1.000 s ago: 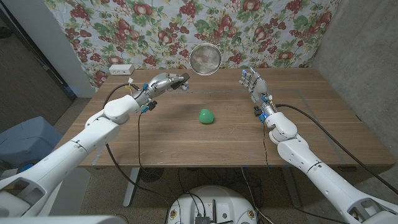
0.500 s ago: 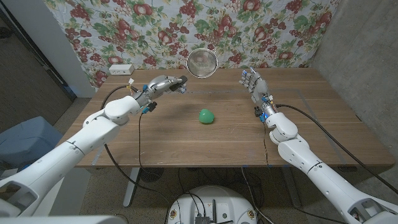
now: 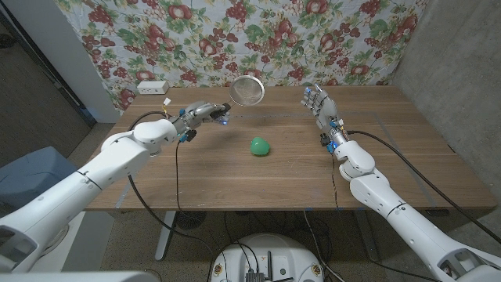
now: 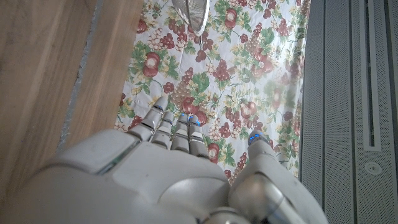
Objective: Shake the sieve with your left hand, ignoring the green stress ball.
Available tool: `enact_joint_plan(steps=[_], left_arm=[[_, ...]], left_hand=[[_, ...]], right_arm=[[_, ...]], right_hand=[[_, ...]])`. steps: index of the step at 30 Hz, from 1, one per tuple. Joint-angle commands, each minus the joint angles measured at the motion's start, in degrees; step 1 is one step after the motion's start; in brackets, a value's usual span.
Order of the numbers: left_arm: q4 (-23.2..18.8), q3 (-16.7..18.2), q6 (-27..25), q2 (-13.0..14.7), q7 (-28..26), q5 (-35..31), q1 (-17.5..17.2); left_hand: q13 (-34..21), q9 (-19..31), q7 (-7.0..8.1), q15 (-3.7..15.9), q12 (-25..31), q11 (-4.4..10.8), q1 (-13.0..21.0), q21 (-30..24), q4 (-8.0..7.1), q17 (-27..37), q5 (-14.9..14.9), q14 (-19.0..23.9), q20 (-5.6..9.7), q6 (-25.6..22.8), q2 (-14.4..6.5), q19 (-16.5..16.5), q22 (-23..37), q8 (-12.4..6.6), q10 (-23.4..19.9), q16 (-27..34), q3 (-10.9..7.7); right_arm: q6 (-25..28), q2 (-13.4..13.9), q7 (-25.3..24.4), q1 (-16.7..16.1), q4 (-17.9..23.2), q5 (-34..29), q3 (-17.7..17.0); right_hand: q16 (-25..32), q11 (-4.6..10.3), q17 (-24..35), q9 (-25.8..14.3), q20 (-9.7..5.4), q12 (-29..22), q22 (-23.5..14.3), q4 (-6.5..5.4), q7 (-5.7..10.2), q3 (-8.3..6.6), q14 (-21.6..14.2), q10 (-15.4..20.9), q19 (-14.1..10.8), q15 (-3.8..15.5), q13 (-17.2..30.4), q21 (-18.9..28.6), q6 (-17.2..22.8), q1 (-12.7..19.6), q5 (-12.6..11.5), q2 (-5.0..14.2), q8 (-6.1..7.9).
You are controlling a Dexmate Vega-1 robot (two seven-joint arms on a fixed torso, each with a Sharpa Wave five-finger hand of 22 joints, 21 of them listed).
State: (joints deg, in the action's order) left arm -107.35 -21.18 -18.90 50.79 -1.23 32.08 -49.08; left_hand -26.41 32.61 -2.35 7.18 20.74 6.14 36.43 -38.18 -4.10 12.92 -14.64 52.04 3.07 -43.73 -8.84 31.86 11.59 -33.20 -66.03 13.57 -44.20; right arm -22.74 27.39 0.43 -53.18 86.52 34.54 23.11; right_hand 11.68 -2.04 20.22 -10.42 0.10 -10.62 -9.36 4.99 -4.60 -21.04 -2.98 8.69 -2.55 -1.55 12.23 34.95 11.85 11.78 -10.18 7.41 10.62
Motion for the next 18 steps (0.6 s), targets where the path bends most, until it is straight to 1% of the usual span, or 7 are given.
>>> enact_joint_plan(steps=[1, 4, 9, 18], left_arm=[[-2.03, -1.04, -10.04, 0.75, -2.2, 3.29, 2.64], [-1.91, -1.44, -10.92, 0.81, -2.19, 3.6, 3.25], [-1.43, -1.95, -10.9, 0.87, -1.84, 3.72, 3.84], [-0.29, -2.61, -9.01, 0.75, -0.82, 3.4, 4.42]], left_hand=[[0.0, 0.07, -0.66, 6.01, -0.3, 4.42, 2.4, -0.69, 0.34, 0.17, -0.16, 0.73, 1.57, -0.42, -2.57, 0.5, 0.05, -0.48, -4.98, 0.28, -0.23], [0.03, 0.03, -0.67, 6.03, -0.39, 4.47, 2.46, -0.78, 0.39, 0.15, -0.14, 0.72, 1.51, -0.42, -2.6, 0.56, 0.04, -0.49, -4.98, 0.26, -0.3], [0.08, -0.03, -0.81, 5.99, -0.58, 4.34, 2.53, -0.93, 0.44, 0.11, -0.09, 0.68, 1.49, -0.44, -2.61, 0.59, 0.02, -0.5, -4.87, 0.21, -0.4], [0.02, 0.08, -0.85, 5.97, -0.77, 4.3, 2.59, -1.15, 0.43, 0.07, 0.04, 0.73, 1.56, -0.35, -2.61, 0.43, -0.01, -0.62, -4.94, 0.18, -0.53]], right_arm=[[0.4, -0.4, 0.08, 0.49, -0.78, 0.27, 0.17], [0.34, -0.38, 0.25, 0.66, -1.09, 0.18, 0.22], [0.31, -0.53, 0.63, 1.03, -1.7, 0.32, 0.32], [0.3, -0.93, 0.85, 1.46, -2.48, 0.66, 0.34]], right_hand=[[0.47, -0.35, 0.04, 0.04, 0.17, -0.57, -0.09, 0.28, -0.29, -0.02, -0.04, -0.01, -0.6, -0.47, -0.07, -0.16, 0.36, -0.35, 0.05, -0.21, 0.25], [0.46, -0.39, -0.03, 0.04, 0.16, -0.57, -0.09, 0.31, -0.34, -0.01, 0.01, -0.03, -0.65, -0.41, -0.11, -0.26, 0.33, -0.37, 0.06, -0.2, 0.24], [0.49, -0.39, -0.15, 0.04, 0.16, -0.55, -0.09, 0.34, -0.29, 0.0, 0.01, -0.1, -0.71, -0.37, -0.17, -0.48, 0.36, -0.44, 0.06, -0.17, 0.26], [0.53, -0.39, -0.39, 0.04, 0.18, -0.58, -0.1, 0.41, -0.29, 0.02, 0.05, -0.08, -0.87, -0.41, -0.27, -0.87, 0.35, -0.57, 0.06, -0.12, 0.25]])
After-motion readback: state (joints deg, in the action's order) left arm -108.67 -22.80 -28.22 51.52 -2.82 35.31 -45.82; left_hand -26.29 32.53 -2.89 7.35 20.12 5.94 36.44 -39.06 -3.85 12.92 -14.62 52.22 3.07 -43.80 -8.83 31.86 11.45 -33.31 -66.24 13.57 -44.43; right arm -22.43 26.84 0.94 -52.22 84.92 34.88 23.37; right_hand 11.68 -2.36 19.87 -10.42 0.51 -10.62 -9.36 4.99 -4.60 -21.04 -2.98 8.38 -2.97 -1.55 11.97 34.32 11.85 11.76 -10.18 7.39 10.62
